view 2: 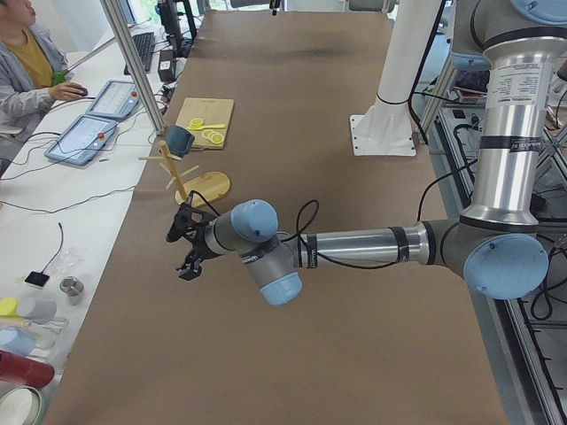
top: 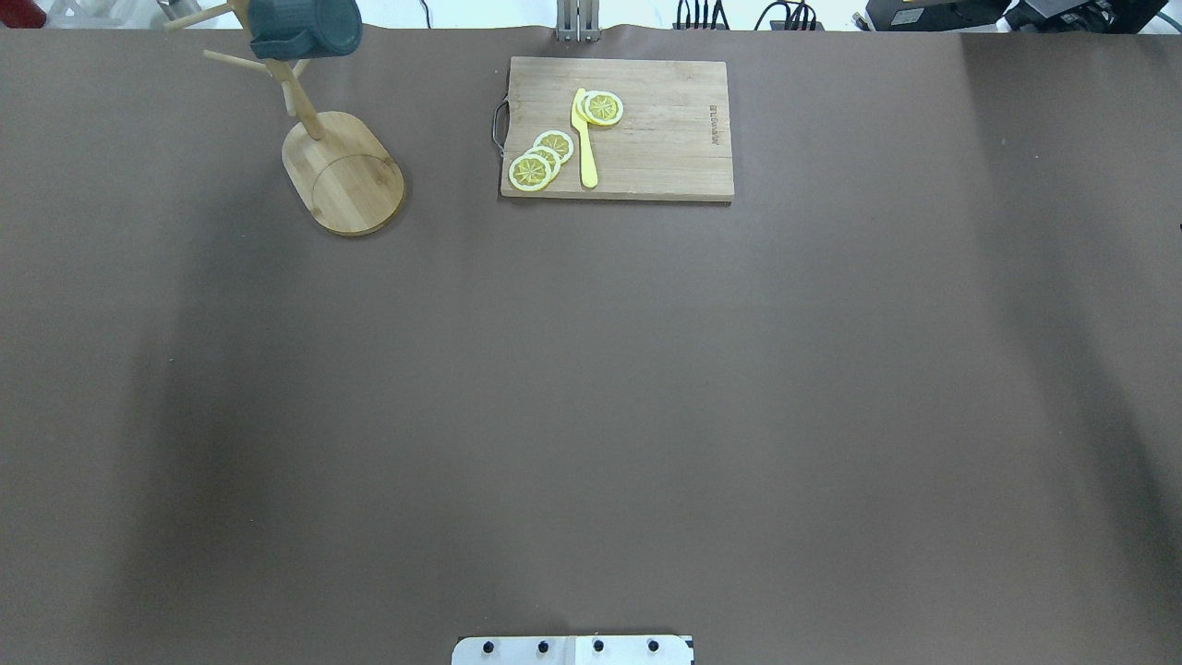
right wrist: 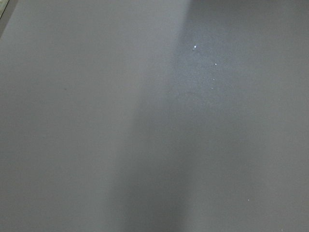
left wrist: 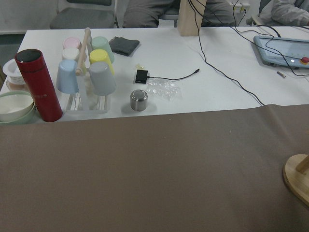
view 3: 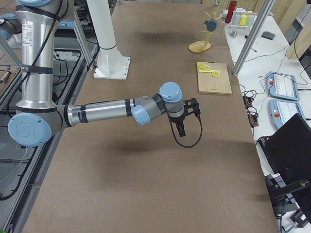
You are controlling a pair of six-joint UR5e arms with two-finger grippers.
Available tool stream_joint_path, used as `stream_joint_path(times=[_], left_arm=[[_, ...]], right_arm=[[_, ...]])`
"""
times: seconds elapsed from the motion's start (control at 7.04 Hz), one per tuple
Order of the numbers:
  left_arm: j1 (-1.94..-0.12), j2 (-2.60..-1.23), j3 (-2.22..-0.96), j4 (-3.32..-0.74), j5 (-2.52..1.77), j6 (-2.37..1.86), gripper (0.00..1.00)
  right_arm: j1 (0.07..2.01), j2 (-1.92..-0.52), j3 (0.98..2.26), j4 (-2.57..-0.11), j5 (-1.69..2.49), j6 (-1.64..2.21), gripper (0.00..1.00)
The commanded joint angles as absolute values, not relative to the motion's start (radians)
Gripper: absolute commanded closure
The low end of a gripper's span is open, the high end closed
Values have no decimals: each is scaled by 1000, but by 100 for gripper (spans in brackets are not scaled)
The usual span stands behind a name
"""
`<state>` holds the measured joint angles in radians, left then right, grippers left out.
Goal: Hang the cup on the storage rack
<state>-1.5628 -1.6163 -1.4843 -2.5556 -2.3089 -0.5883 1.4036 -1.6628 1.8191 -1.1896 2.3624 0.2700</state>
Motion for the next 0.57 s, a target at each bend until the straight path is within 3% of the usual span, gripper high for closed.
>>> stream_joint_path(times=[0.0, 0.43], left_arm=[[-1559, -1617, -1538, -2366, -2419, -545, 3], [-1549, -1594, -1584, -2167, -2513, -456, 3]], right_arm=[[1404, -1664, 1818, -1190, 2362, 270, 0], [1411, -1666, 1801, -1203, 2362, 253, 0]])
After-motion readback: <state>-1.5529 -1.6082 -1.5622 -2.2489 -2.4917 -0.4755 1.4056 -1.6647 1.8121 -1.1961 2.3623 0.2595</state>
